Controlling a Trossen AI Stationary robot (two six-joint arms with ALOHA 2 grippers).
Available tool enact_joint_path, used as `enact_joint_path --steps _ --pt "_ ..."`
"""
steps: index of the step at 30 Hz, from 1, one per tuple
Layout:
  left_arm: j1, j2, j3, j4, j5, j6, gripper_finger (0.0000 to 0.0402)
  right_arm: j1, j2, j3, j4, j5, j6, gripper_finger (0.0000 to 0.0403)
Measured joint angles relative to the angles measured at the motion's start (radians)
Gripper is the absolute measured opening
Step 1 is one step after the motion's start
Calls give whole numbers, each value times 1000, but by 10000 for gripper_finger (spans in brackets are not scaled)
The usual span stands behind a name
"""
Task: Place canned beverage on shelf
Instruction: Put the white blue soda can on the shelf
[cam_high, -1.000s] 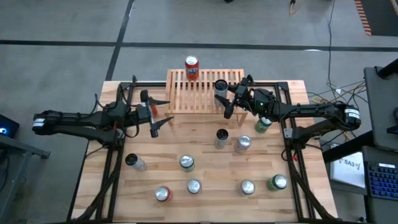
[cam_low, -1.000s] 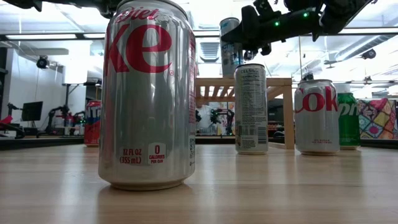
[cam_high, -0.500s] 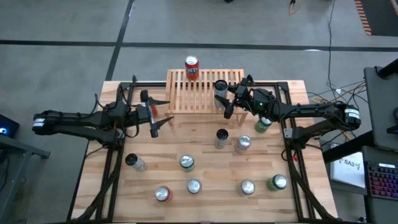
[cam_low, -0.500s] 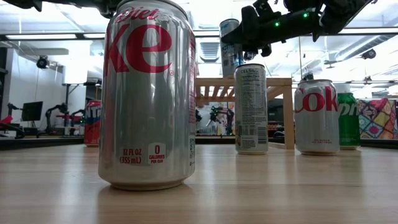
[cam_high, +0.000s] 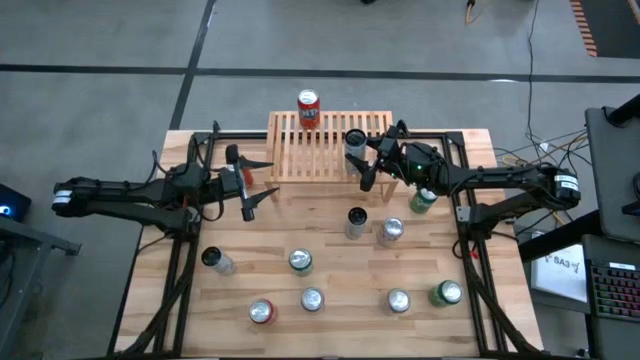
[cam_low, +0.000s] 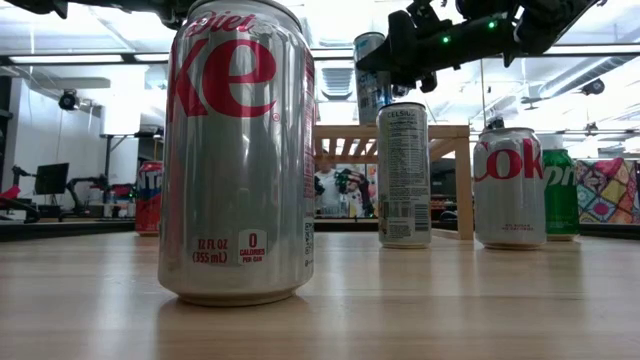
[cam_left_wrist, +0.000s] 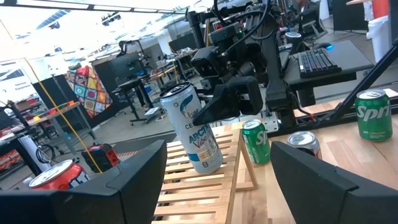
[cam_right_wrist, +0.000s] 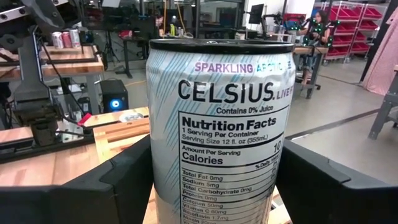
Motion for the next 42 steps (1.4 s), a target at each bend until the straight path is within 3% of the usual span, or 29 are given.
enact_joint_path --steps 15,29,42 --pt "0 0 0 -8 0 0 272 -1 -2 0 -7 2 79 280" --pt "0 0 0 -5 0 0 272 0 -2 0 -30 -1 33 318" --pt "0 0 0 -6 0 0 272 0 -55 35 -26 6 -14 322"
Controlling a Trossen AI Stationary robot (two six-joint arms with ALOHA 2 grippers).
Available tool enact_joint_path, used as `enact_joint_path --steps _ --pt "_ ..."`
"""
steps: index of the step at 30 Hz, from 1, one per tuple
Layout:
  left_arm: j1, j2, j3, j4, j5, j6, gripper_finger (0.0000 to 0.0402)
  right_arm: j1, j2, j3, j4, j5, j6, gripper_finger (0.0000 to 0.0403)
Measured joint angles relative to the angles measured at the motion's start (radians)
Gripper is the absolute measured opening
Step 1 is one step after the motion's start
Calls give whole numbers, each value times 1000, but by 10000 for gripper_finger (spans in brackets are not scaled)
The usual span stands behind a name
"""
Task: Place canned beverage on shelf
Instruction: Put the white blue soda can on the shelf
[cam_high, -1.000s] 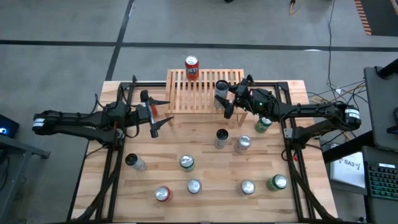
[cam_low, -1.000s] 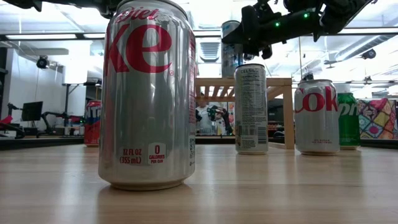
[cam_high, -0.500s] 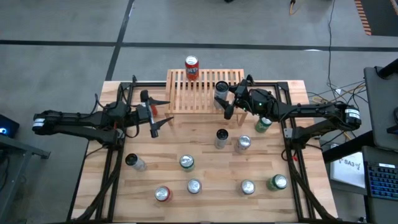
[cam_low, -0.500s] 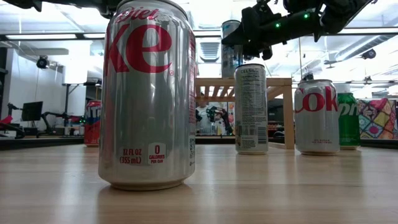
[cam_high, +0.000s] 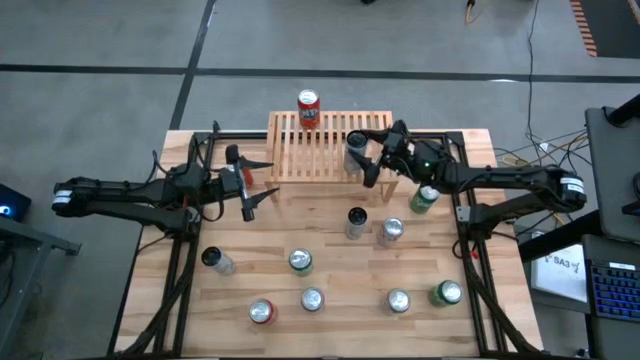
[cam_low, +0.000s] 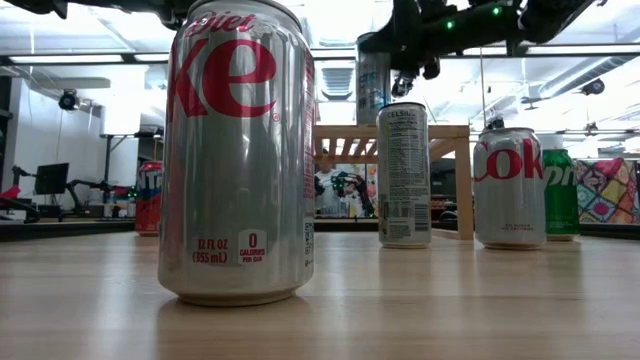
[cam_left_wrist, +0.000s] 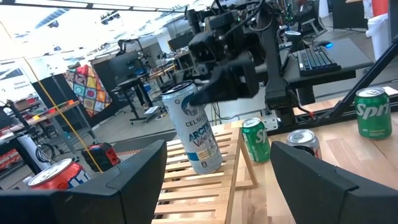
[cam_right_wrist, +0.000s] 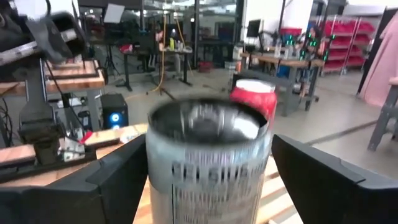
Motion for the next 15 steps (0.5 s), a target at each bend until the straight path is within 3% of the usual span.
enact_joint_path --steps 8,15 --pt "0 0 0 -1 0 0 272 1 -66 86 -26 -3 -42 318" --pt "0 0 0 0 0 0 272 52 -69 241 -290 -15 21 298"
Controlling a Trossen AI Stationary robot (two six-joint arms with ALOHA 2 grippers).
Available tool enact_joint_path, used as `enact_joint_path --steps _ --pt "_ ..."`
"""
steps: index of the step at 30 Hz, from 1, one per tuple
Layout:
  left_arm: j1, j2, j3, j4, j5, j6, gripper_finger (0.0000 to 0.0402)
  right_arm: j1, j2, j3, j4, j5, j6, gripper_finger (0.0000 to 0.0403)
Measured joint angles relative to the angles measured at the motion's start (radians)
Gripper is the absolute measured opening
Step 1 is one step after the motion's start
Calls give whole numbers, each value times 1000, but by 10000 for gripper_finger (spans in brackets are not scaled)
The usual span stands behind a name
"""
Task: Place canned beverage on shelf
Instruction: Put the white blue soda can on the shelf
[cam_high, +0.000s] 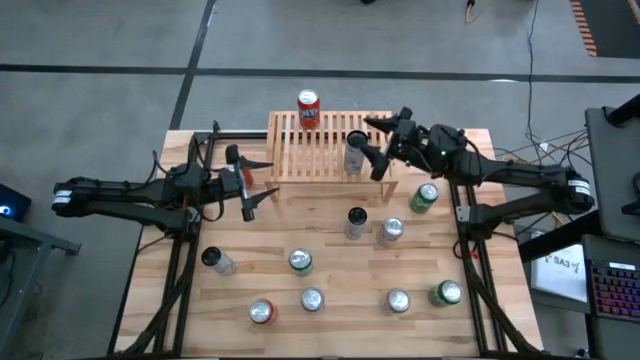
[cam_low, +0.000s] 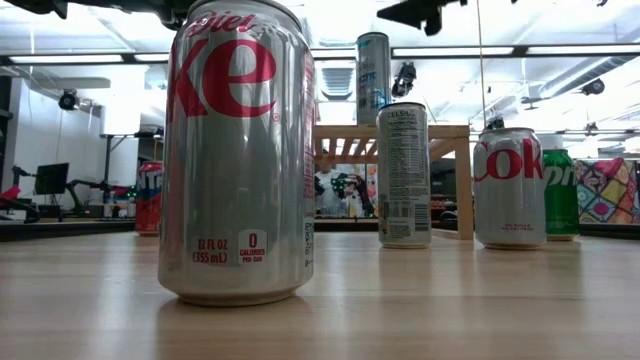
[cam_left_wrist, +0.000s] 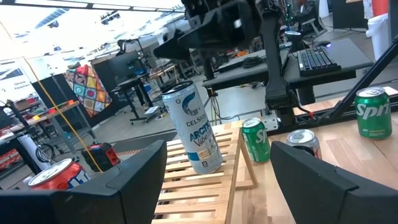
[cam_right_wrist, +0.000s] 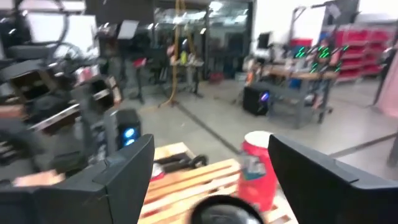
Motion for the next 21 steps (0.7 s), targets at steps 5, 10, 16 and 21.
enact_joint_path --steps 5,10,16,21 --pt "0 0 0 0 0 0 272 100 45 136 -198 0 12 268" --pt "0 0 0 -1 0 -3 272 179 94 285 -476 8 78 223" --pt "0 0 0 -3 0 -3 272 193 144 386 -821 94 261 161" --pt "0 0 0 -1 0 -3 272 188 157 388 -1022 178 385 106"
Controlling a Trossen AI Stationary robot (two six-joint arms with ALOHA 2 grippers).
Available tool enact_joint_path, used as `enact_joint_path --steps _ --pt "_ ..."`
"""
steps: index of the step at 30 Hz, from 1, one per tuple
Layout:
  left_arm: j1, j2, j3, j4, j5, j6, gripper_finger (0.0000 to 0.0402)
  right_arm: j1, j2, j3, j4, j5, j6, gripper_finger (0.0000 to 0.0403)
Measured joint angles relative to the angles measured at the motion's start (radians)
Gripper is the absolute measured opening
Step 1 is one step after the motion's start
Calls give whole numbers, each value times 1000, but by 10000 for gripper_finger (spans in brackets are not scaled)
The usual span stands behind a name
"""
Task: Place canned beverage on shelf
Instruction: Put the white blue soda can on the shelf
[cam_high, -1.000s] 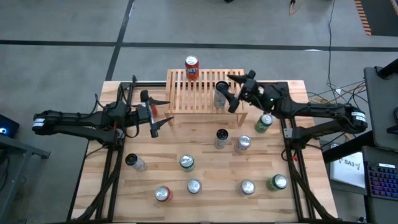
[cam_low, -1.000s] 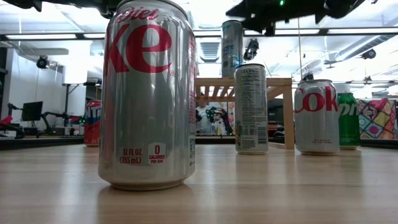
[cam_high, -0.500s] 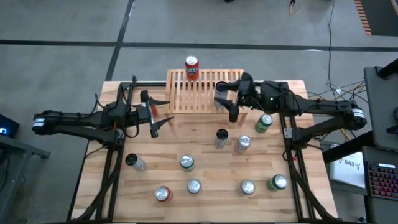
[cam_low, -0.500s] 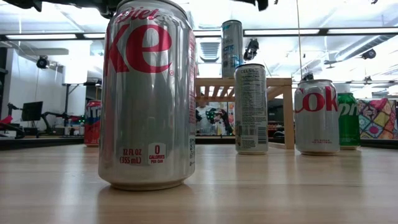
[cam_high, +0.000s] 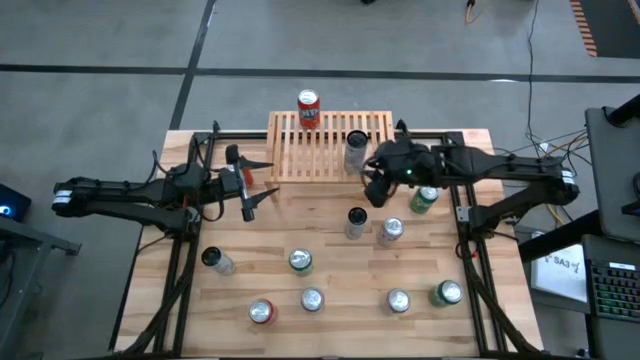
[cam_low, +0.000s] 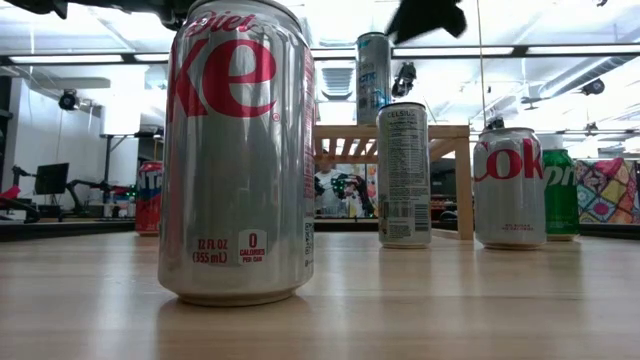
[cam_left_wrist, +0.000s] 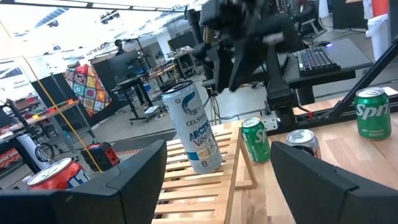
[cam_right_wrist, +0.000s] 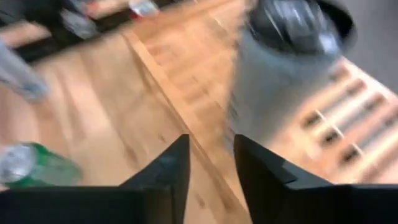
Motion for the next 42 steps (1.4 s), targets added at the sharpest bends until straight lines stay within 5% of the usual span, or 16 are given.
enact_joint_path --steps 10,42 --pt "0 3 0 9 0 3 272 -4 37 -49 33 94 -19 12" --pt "0 6 0 6 0 7 272 -136 118 -48 112 94 -136 9"
